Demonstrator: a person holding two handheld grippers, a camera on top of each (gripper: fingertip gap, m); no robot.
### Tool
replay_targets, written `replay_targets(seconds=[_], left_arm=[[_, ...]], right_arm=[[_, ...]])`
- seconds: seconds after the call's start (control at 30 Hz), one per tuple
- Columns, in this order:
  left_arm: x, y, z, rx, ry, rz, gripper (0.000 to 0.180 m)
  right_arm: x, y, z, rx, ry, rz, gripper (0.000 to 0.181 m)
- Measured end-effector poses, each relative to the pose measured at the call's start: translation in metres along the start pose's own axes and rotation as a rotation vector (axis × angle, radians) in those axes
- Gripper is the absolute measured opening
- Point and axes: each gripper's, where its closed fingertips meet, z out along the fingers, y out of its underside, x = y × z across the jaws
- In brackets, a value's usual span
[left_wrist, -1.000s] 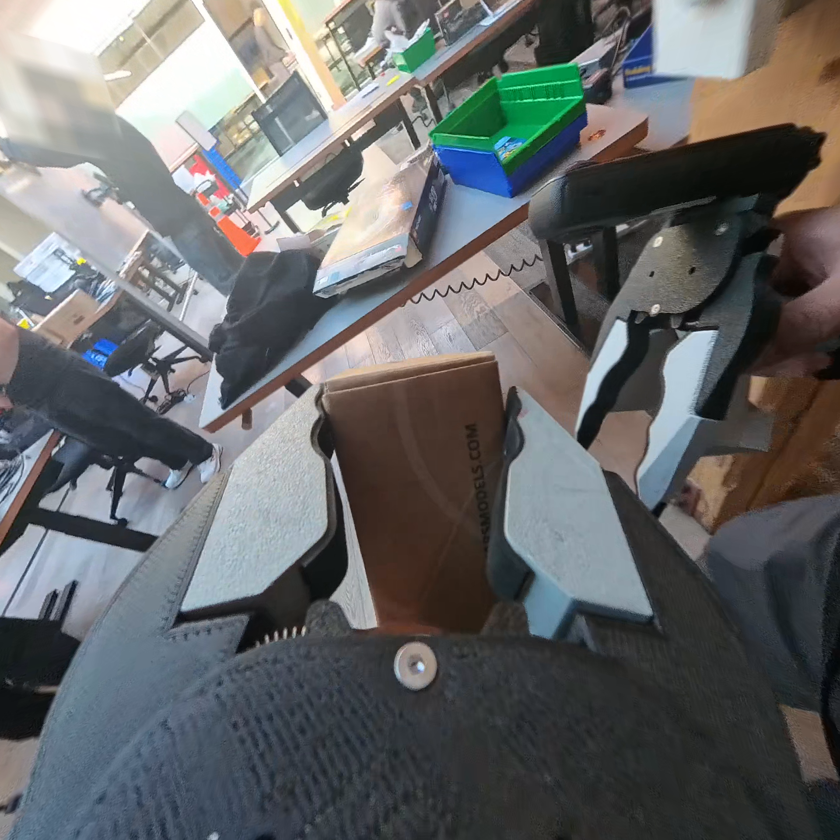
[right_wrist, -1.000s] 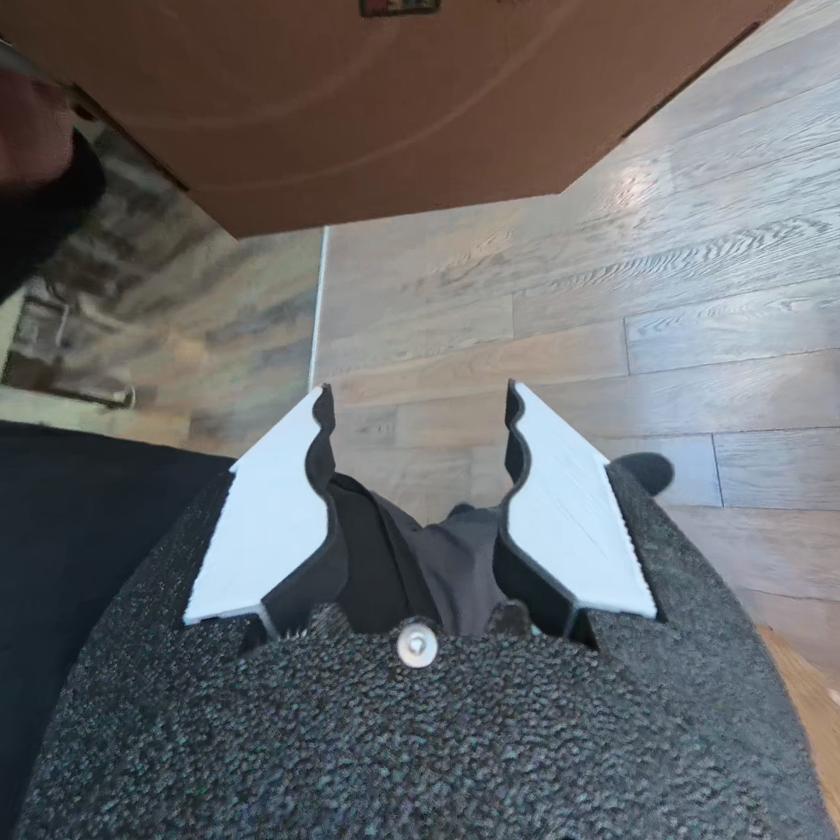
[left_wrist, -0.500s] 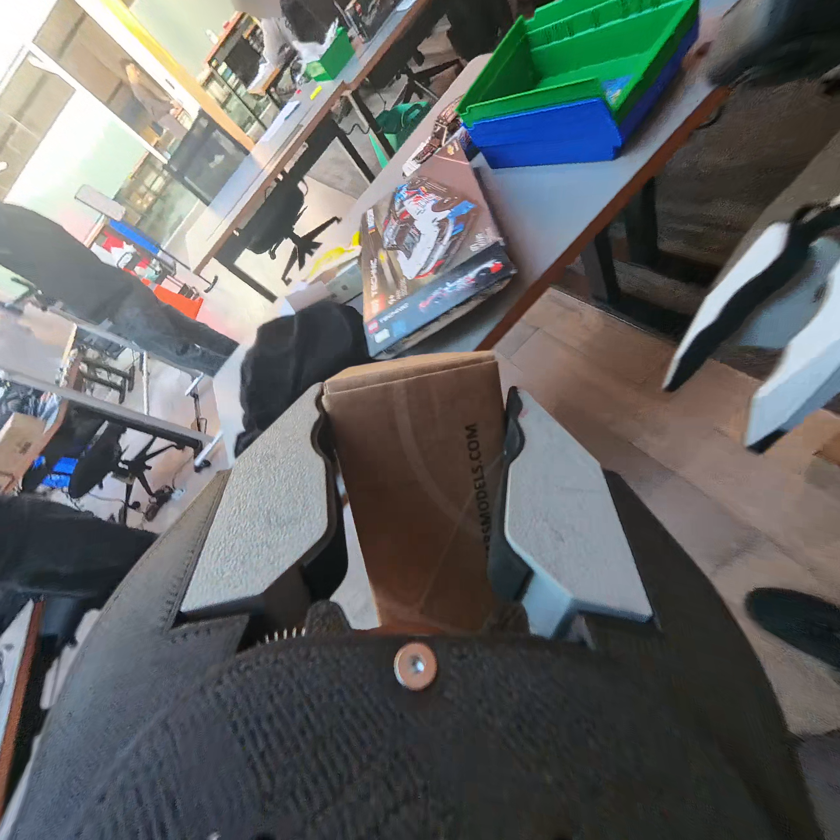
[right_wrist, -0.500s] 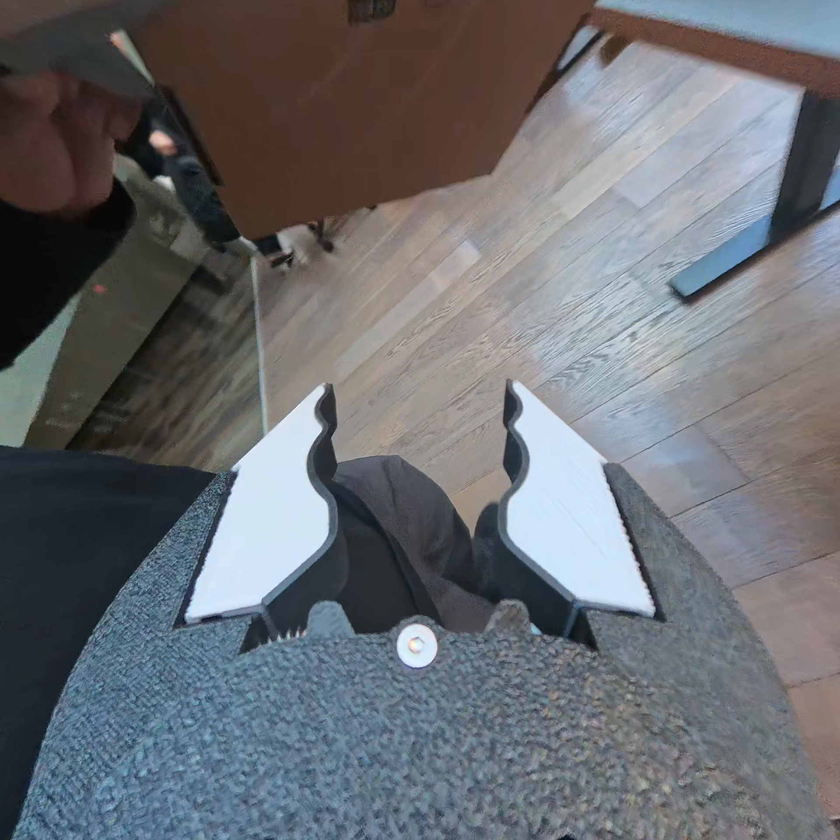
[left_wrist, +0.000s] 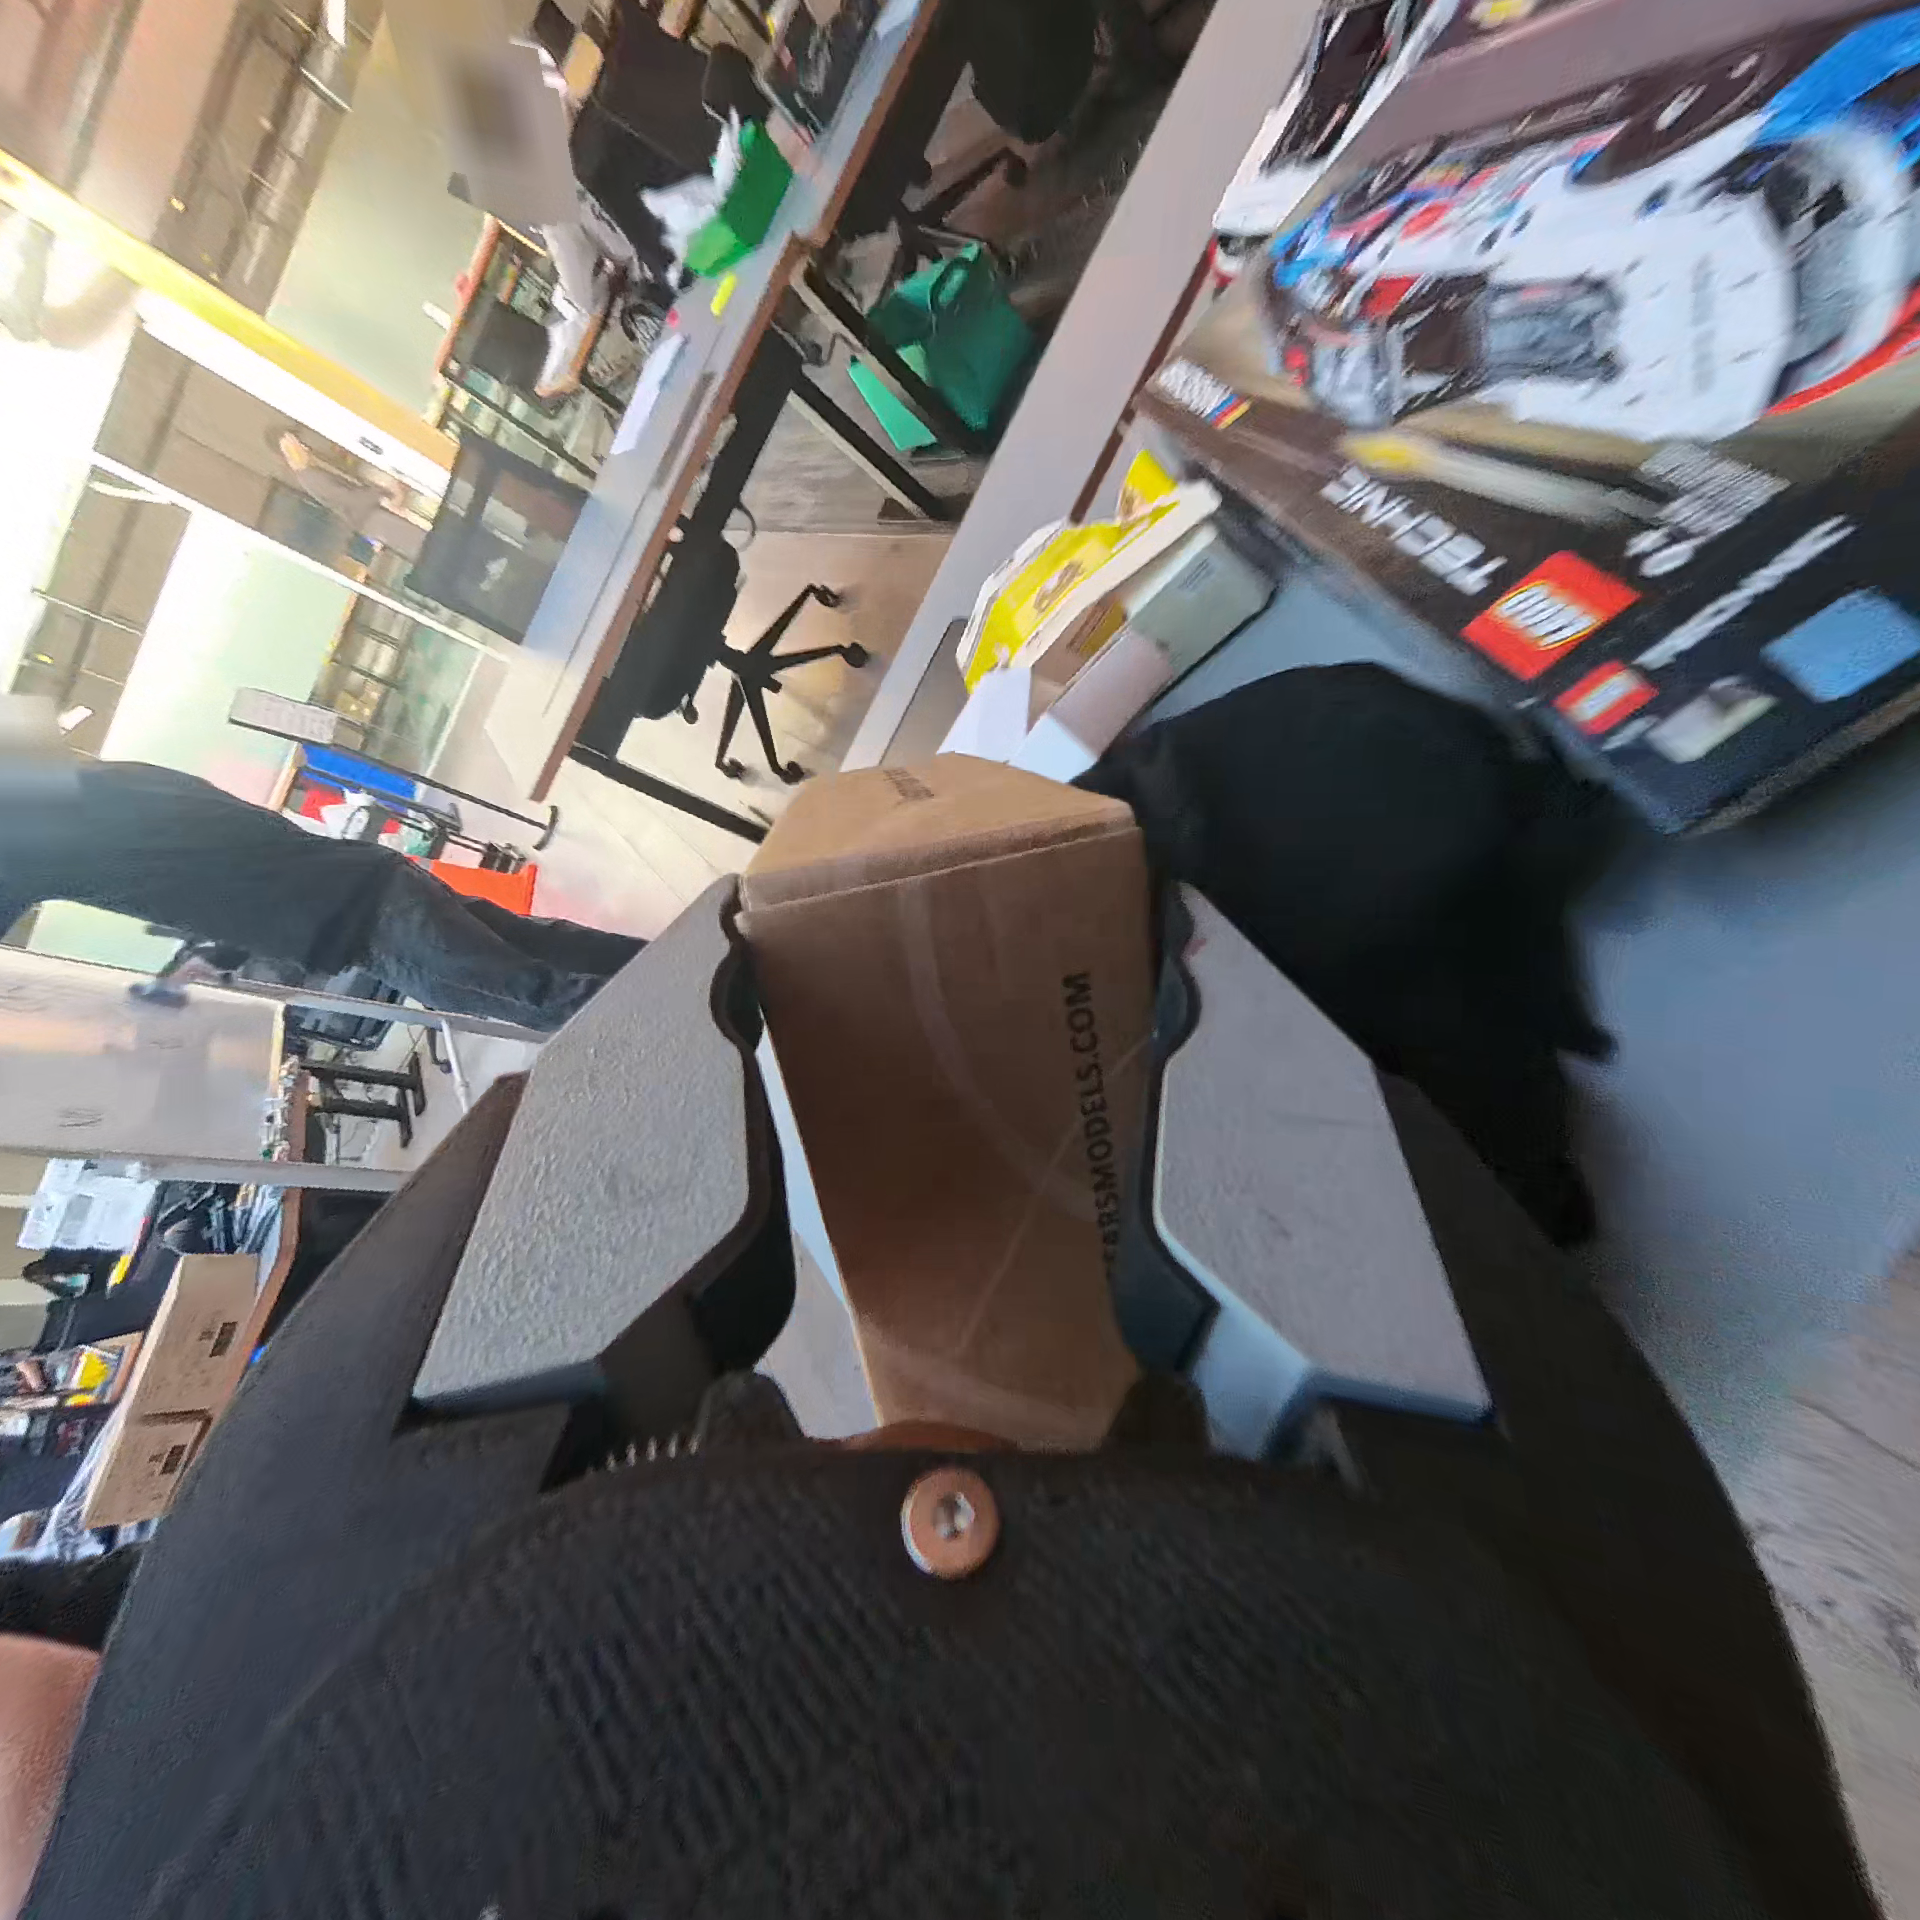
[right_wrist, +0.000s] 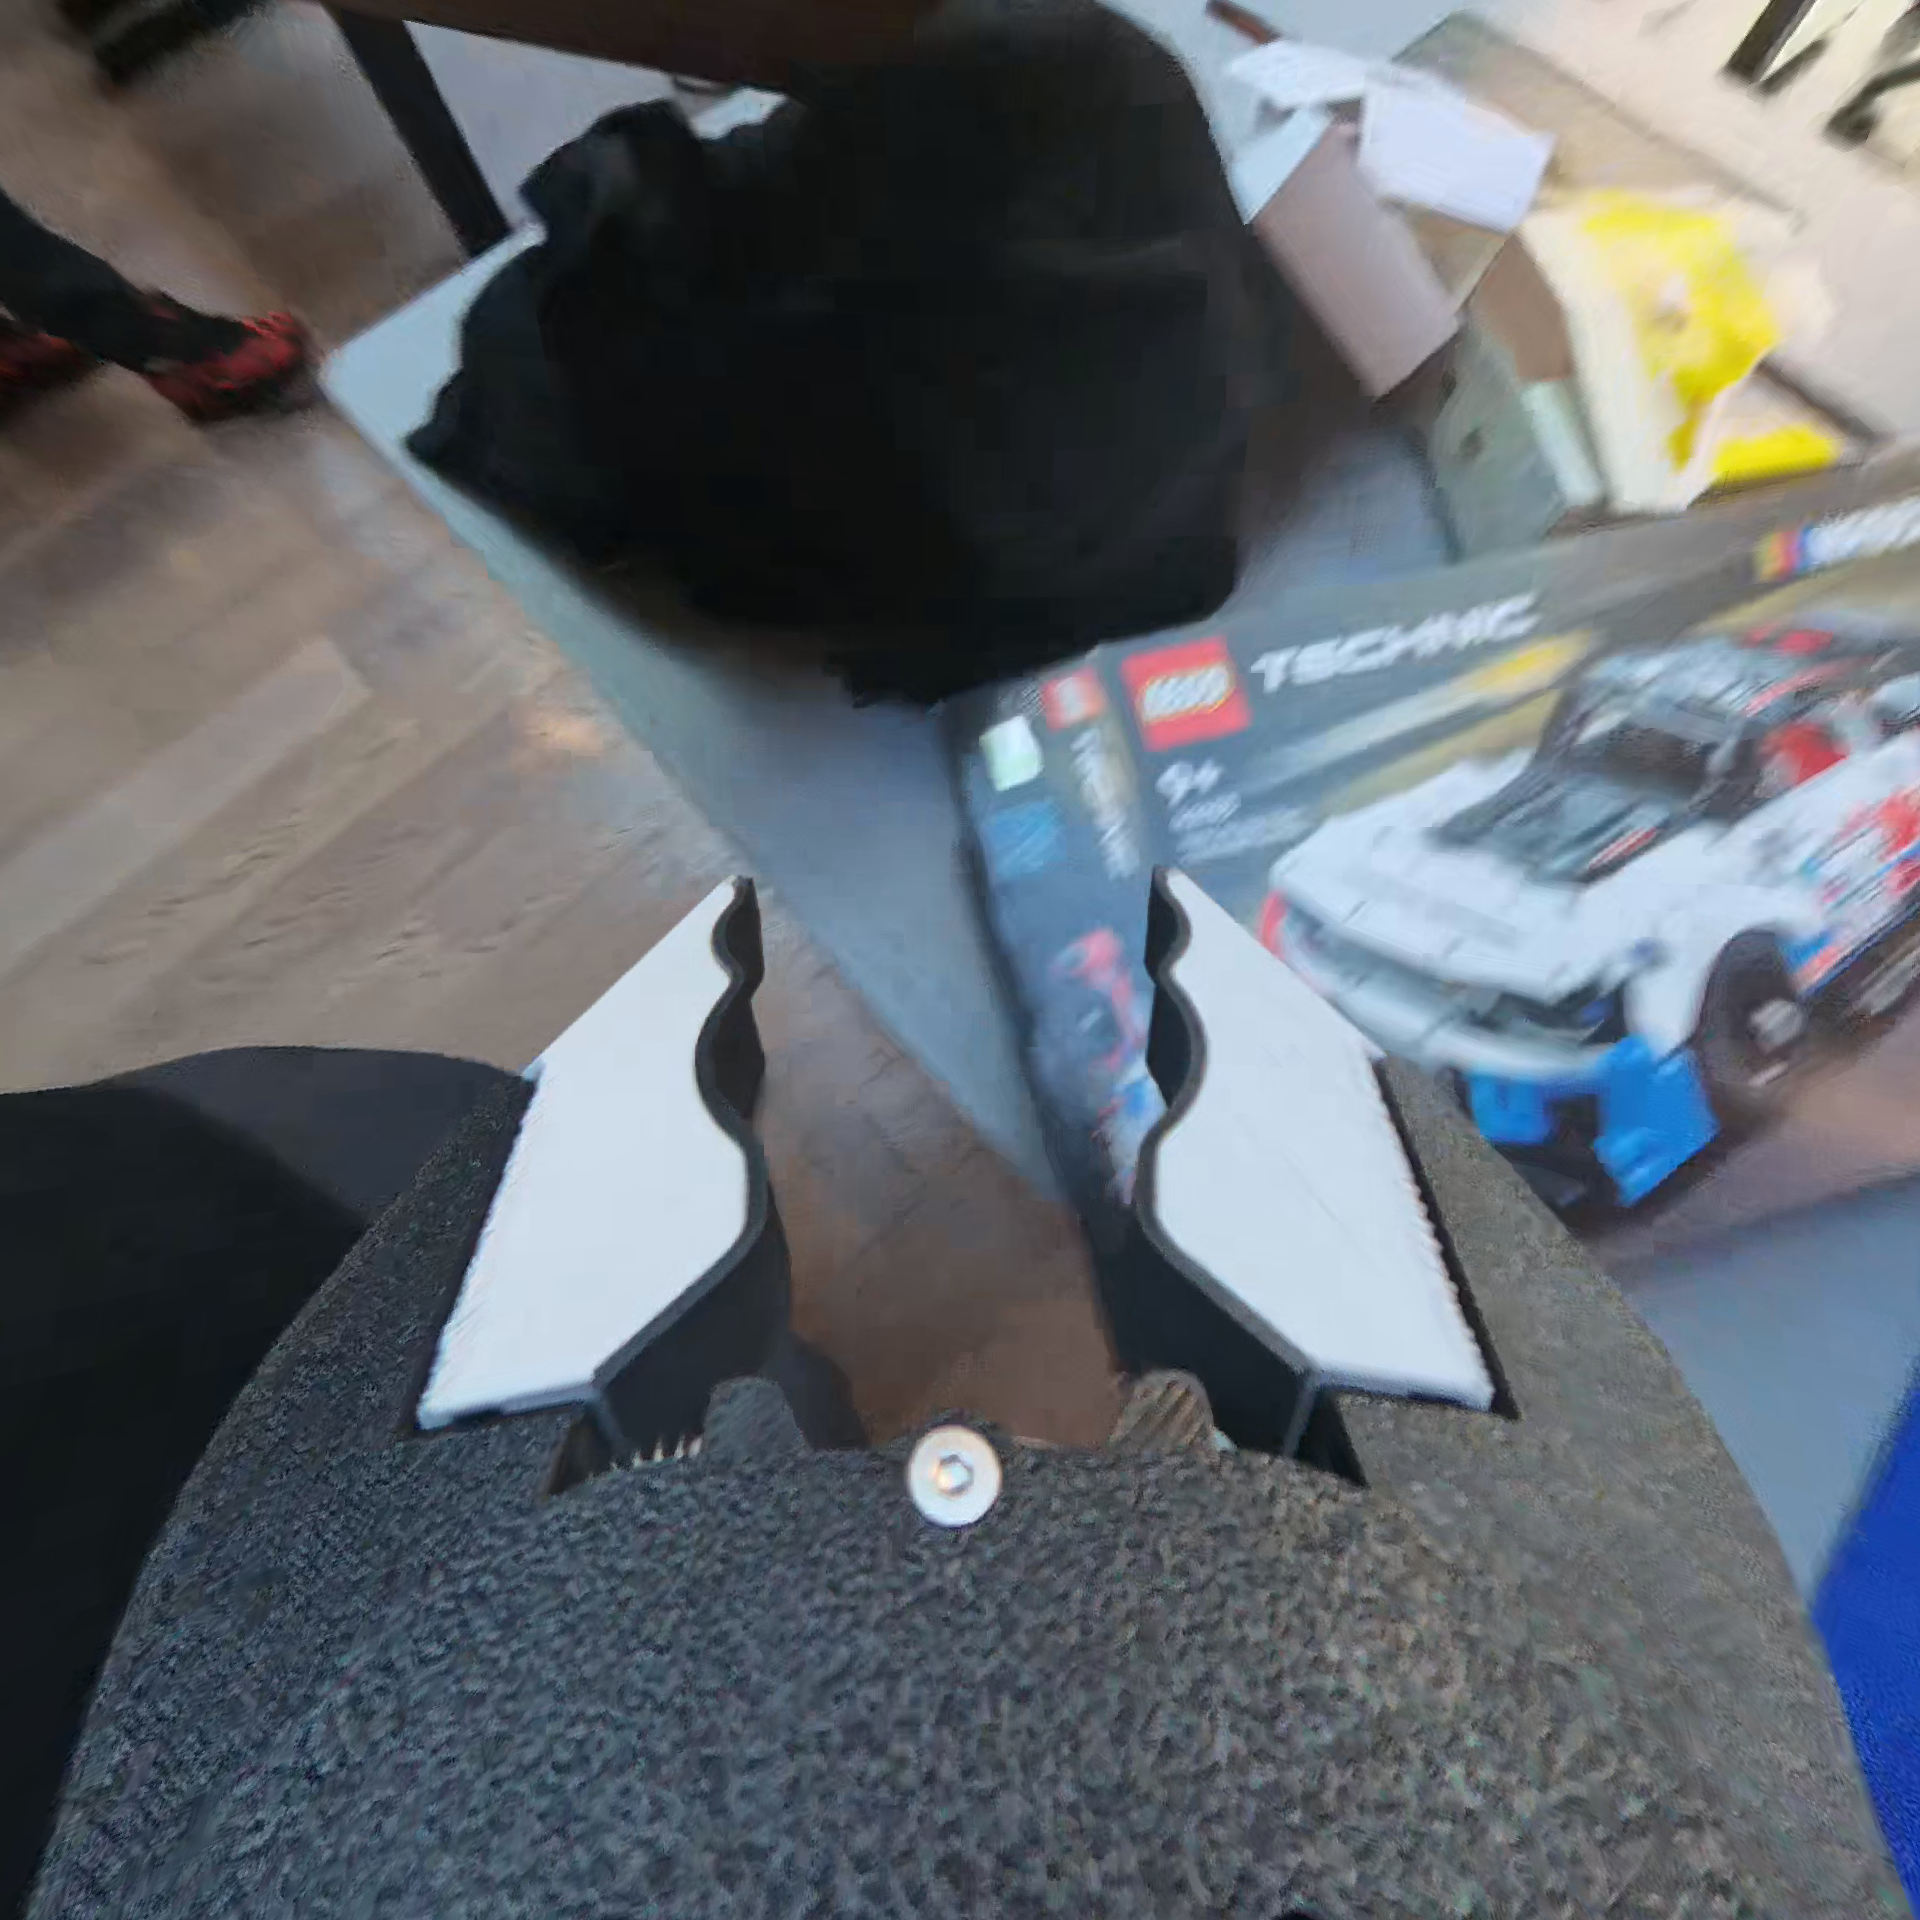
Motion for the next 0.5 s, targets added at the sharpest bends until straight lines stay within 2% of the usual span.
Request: replay_targets(seconds=[0.2, 0.4, 0.47, 0.5], left_arm=[[-0.070, 0.065, 0.109, -0.122, 0.052, 0.069, 0.074], [-0.086, 0.129, 0.200, -0.301, 0.085, 0.063, 0.075], [-0.084, 0.151, 0.223, -0.366, 0.104, 0.069, 0.075], [-0.084, 0.157, 0.234, -0.376, 0.101, 0.094, 0.074]], right_arm=[[0.096, -0.104, 0.116, -0.095, 0.066, -0.236, 0.072], [0.152, -0.112, 0.246, -0.256, -0.031, -0.566, 0.071], [0.158, -0.104, 0.270, -0.289, -0.095, -0.661, 0.064], [0.159, -0.101, 0.278, -0.295, -0.126, -0.708, 0.051]])
